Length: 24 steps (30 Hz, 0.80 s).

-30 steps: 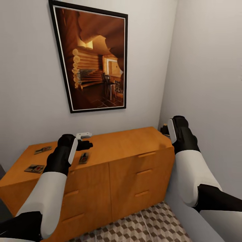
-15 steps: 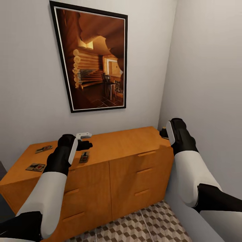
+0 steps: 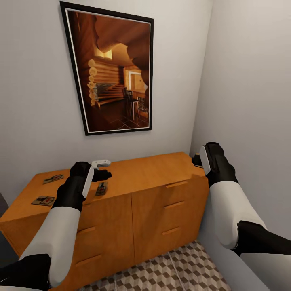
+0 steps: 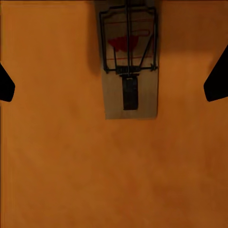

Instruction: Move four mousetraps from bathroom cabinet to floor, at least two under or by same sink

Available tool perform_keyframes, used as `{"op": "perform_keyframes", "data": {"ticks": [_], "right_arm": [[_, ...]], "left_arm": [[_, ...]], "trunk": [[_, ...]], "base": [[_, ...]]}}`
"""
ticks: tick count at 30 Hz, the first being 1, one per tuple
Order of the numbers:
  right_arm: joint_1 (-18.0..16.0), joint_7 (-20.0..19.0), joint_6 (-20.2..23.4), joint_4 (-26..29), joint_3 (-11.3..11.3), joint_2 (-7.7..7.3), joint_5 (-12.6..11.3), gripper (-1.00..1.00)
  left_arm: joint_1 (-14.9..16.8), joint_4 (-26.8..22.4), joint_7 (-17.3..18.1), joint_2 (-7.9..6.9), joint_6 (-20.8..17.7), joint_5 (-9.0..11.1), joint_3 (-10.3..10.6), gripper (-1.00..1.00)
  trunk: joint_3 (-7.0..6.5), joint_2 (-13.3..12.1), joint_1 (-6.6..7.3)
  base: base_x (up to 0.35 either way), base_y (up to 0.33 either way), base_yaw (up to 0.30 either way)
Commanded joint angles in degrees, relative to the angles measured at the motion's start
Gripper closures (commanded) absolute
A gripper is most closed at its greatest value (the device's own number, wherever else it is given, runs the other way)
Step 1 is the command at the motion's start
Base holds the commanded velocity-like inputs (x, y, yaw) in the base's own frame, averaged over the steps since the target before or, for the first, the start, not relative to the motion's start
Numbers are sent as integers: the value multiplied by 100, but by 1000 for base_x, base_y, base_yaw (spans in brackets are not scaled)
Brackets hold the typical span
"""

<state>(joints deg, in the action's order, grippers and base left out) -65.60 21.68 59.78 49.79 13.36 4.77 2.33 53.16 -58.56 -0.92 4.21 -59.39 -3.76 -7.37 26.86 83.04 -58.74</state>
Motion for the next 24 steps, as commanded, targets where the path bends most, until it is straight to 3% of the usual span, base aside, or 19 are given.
{"op": "perform_keyframes", "data": {"ticks": [1, 9, 24], "right_arm": [[-6, -5, 22, 4, 17, 5, 22, 100], [-6, -5, 22, 4, 12, 6, 16, 100], [-6, 0, 22, -24, 10, 6, -10, 100]], "left_arm": [[4, -6, 18, 6, -22, -32, -13, -100], [6, 0, 28, 4, -10, -28, -22, -100], [5, -25, 20, -2, -2, -47, -28, -100]], "trunk": [[7, 4, 1], [7, 4, 1], [7, 4, 1]], "base": [[-125, 0, 0], [-191, 0, 0], [-21, 0, 0]]}}
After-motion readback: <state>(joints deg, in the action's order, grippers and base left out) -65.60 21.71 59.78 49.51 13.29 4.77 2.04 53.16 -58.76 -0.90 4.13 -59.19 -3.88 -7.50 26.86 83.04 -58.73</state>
